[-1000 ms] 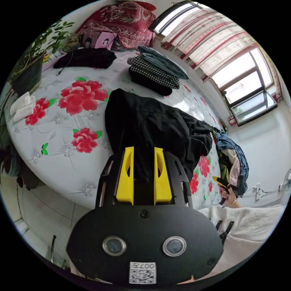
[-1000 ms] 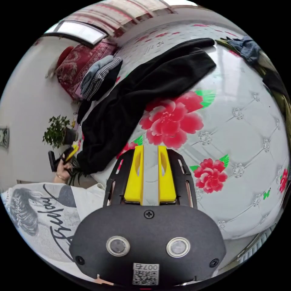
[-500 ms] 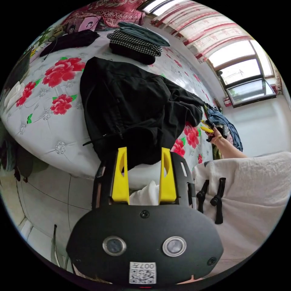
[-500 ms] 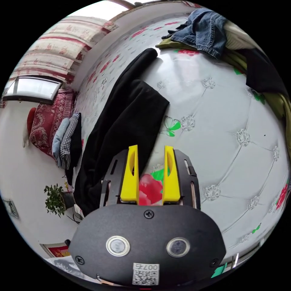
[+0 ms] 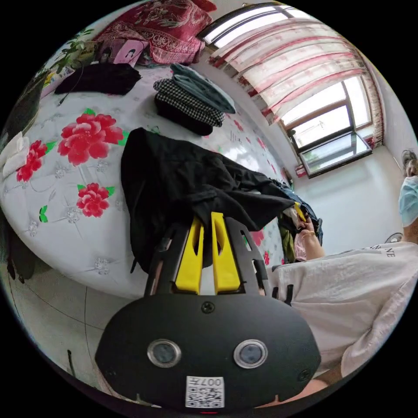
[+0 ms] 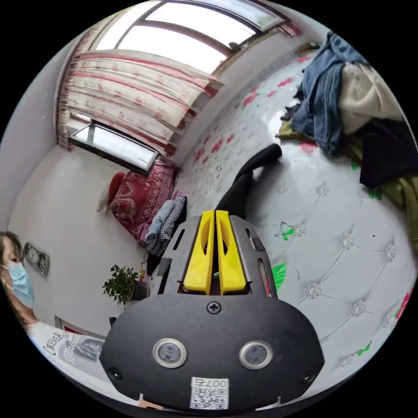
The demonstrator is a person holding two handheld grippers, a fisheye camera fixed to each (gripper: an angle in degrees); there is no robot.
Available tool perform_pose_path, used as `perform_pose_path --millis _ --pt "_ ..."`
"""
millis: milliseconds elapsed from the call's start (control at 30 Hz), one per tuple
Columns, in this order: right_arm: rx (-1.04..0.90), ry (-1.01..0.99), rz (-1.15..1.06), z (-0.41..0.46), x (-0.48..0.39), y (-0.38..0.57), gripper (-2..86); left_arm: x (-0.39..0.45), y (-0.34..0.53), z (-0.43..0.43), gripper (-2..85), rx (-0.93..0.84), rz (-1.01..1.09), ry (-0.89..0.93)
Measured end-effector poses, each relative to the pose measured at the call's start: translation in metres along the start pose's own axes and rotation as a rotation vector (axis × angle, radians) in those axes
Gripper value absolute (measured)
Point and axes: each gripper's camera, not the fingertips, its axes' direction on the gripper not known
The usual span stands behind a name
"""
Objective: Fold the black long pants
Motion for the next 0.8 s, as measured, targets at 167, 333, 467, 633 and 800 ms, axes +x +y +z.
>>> perform_pose_path --millis 167,333,467,633,800 --pt "0.181 0.147 -0.222 -0.140 -0.058 0.071 0.3 0.017 0.002 -0.086 0.6 0.028 0.215 0.024" --pt "0.030 0.322 -0.050 -0.158 -0.001 0.124 2.8 -0.040 0.050 -0.042 0.9 -0.217 0.019 -0.128" --pt "-0.144 0.227 0.195 -0.103 0.067 0.163 6.4 -0.059 0.070 -0.031 1.1 -0.185 -0.059 -0.057" --pt "-0.123 0.358 0.300 -0.058 0.094 0.166 7.2 -0.062 0.072 -0.035 1.2 -0.181 -0.074 -0.044" --pt "-0.048 0.326 0.408 -0.042 0.111 0.156 4.7 -0.081 0.086 -0.024 1.1 -0.106 -0.236 0.007"
